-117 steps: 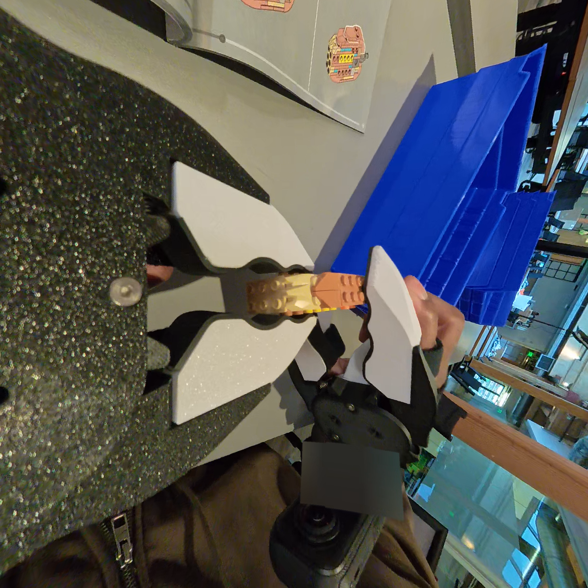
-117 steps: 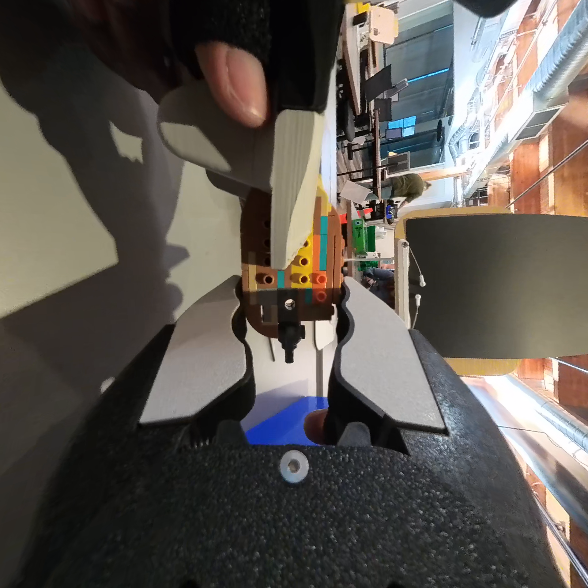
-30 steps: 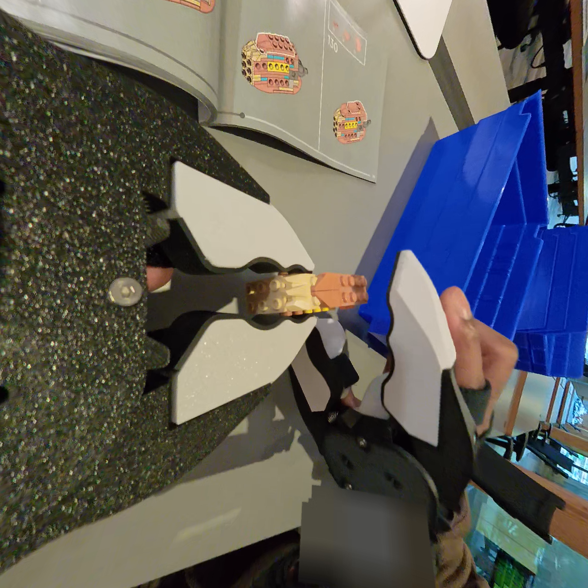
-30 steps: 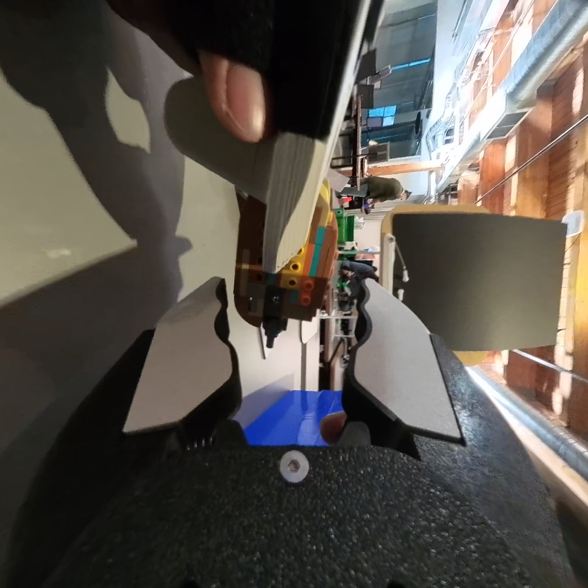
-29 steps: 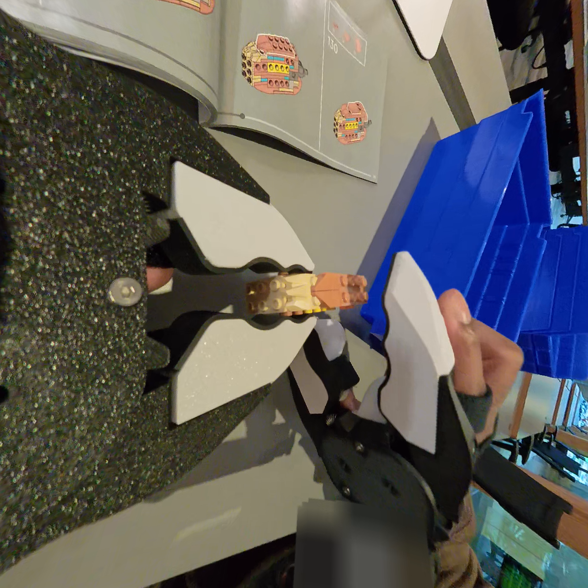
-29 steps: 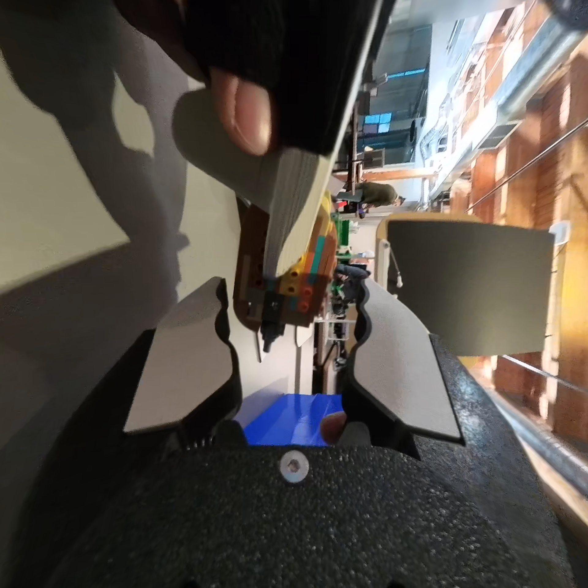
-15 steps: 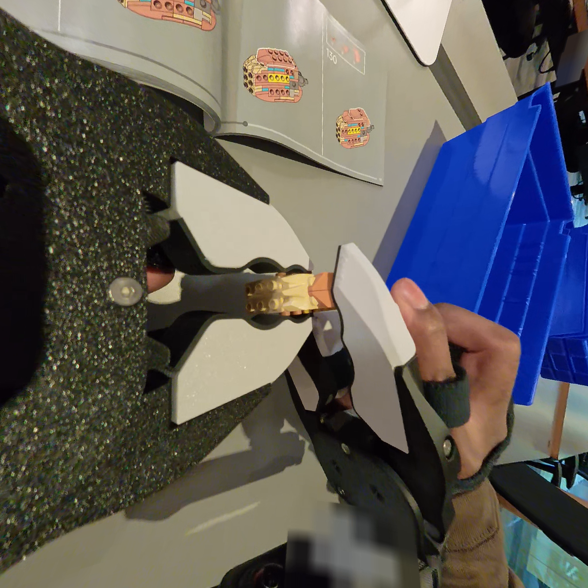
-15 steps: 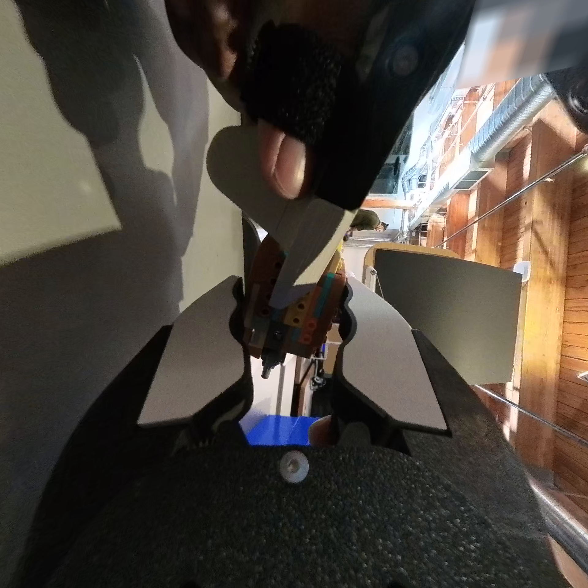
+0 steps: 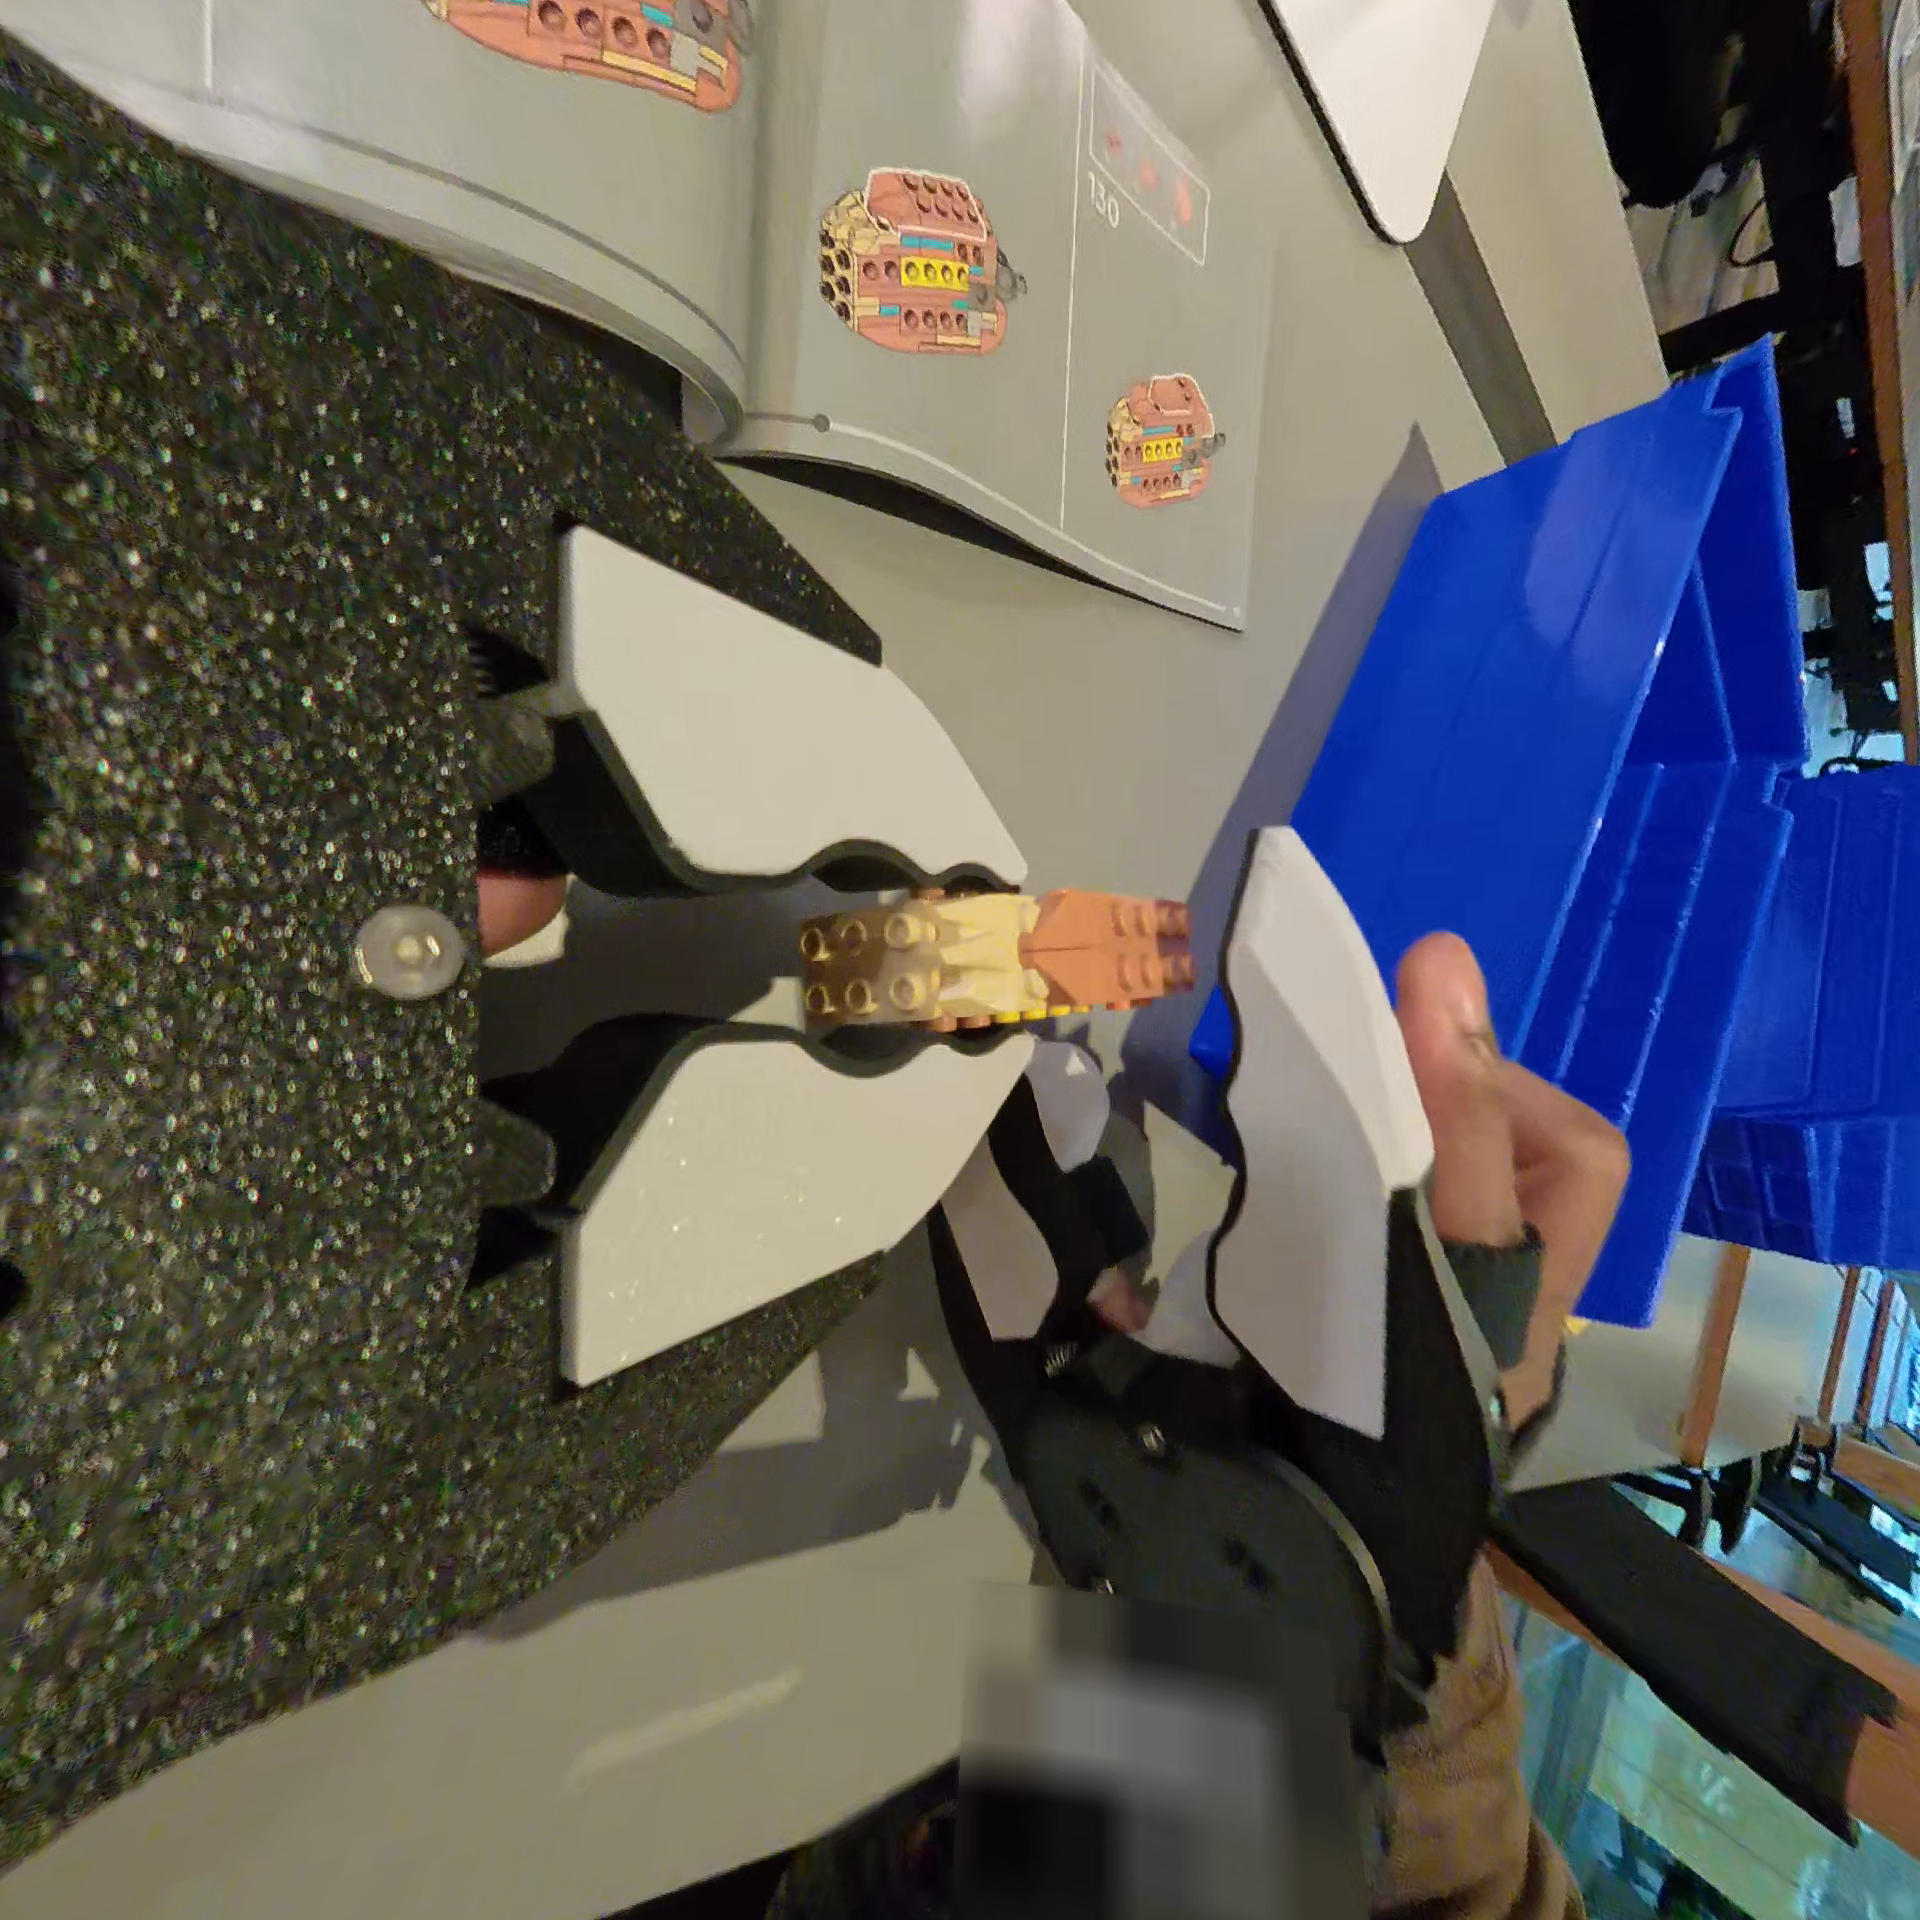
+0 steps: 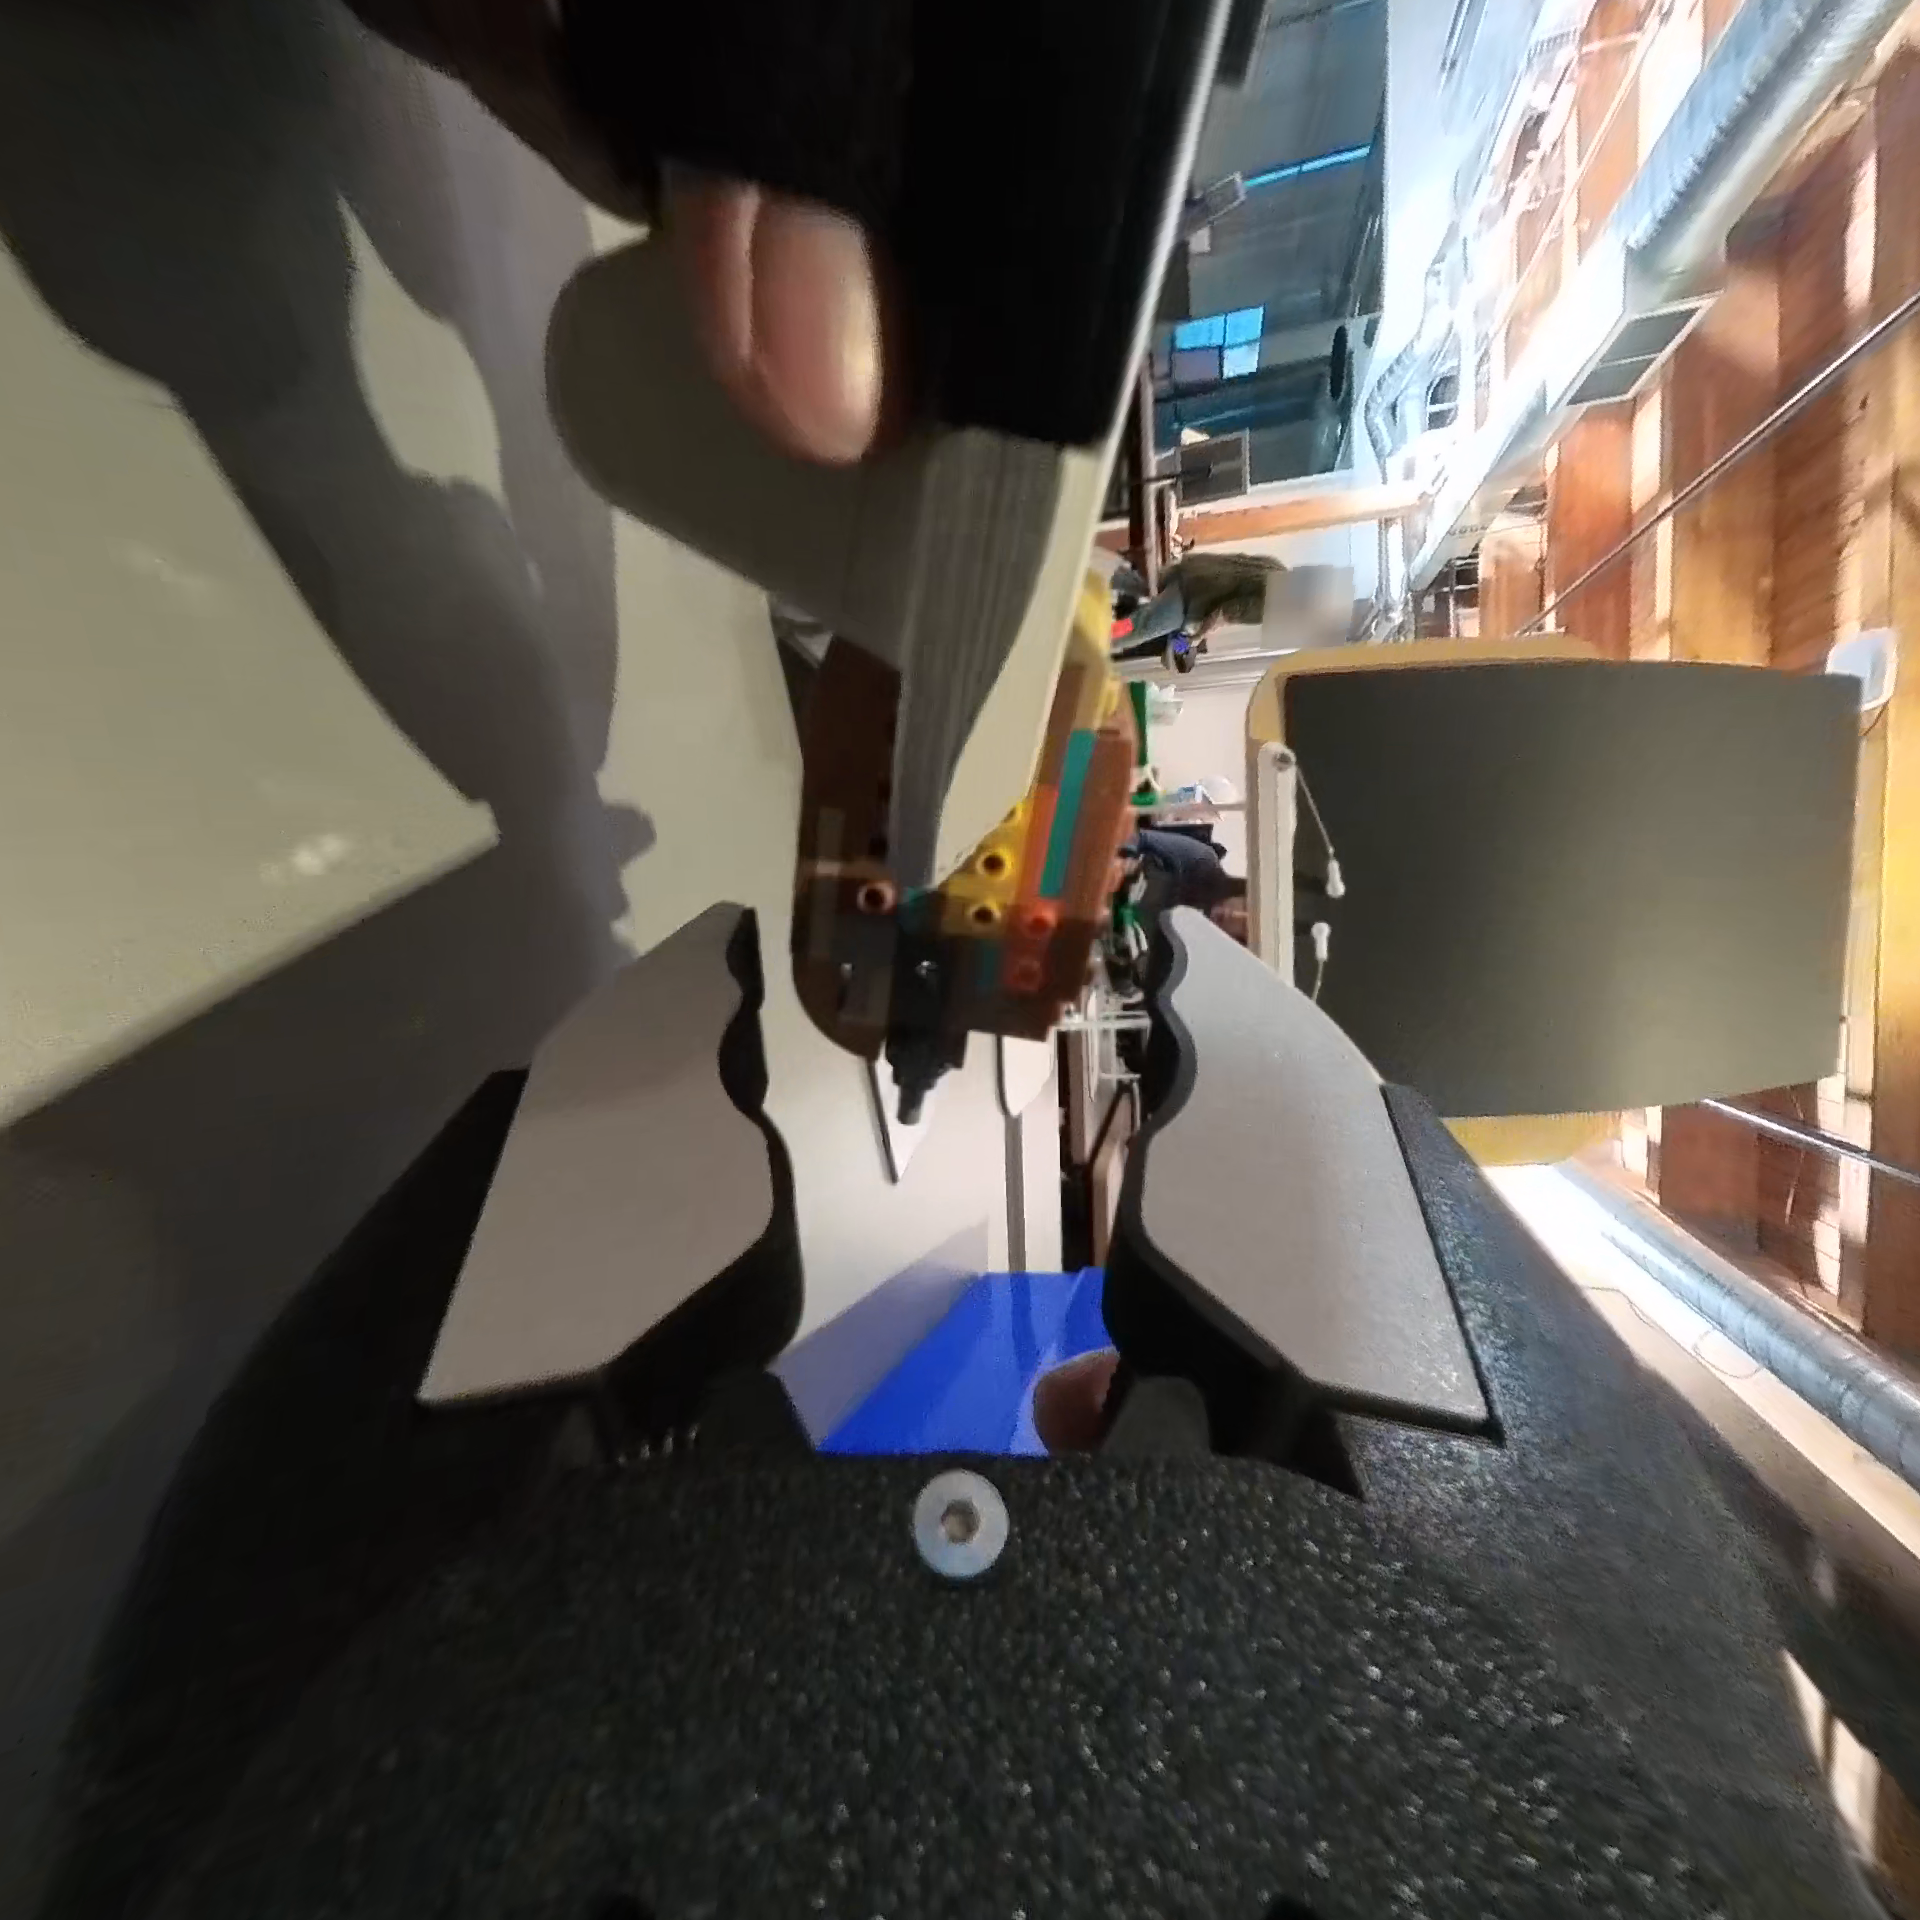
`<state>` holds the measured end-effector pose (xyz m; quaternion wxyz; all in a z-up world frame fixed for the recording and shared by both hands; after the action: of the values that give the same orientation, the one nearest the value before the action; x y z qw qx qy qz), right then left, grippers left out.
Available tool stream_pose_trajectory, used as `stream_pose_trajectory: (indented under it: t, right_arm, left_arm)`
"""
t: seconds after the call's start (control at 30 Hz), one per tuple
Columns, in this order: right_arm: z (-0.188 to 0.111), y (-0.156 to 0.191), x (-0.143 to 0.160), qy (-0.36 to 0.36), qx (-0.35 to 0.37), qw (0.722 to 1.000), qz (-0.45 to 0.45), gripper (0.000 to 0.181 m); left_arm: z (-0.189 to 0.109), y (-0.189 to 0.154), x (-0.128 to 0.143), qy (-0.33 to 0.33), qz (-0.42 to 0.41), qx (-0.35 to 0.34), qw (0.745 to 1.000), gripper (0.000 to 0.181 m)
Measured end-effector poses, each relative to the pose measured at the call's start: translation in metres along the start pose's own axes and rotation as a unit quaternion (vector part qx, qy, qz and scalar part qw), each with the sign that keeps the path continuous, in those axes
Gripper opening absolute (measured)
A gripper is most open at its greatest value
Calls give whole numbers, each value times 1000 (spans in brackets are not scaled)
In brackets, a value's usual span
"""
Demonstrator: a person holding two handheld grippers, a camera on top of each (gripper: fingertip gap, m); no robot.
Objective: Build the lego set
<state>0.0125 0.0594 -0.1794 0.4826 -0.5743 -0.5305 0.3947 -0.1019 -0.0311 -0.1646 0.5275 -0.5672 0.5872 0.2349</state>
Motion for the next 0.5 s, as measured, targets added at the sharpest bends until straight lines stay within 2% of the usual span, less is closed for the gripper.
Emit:
stream_pose_trajectory:
  t: [0.13, 0.43, 0.5]
  right_arm:
    - [-2, 2, 1, 1, 11, 1000, -10, 55]
    - [-2, 5, 2, 0, -1, 1000, -5, 55]
    - [-3, 7, 3, 0, -16, 1000, 10, 63]
  left_arm:
    - [0, -4, 0, -3, 16, 22, 1000, 22]
    - [3, -3, 4, 7, 12, 19, 1000, 22]
    - [2, -2, 4, 8, 19, -5, 1000, 22]
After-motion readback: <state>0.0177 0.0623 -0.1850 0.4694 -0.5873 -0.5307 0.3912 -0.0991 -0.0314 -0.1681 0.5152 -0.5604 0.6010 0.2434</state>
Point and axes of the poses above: each gripper's, where its closed fingertips meet, z out along the fingers, x out of its underside, y = z × x across the jaws, the point moved 10 cm from there along -z, back along the fingers, and after that the axes turned 13 degrees about -z, right-handed, at the moved point
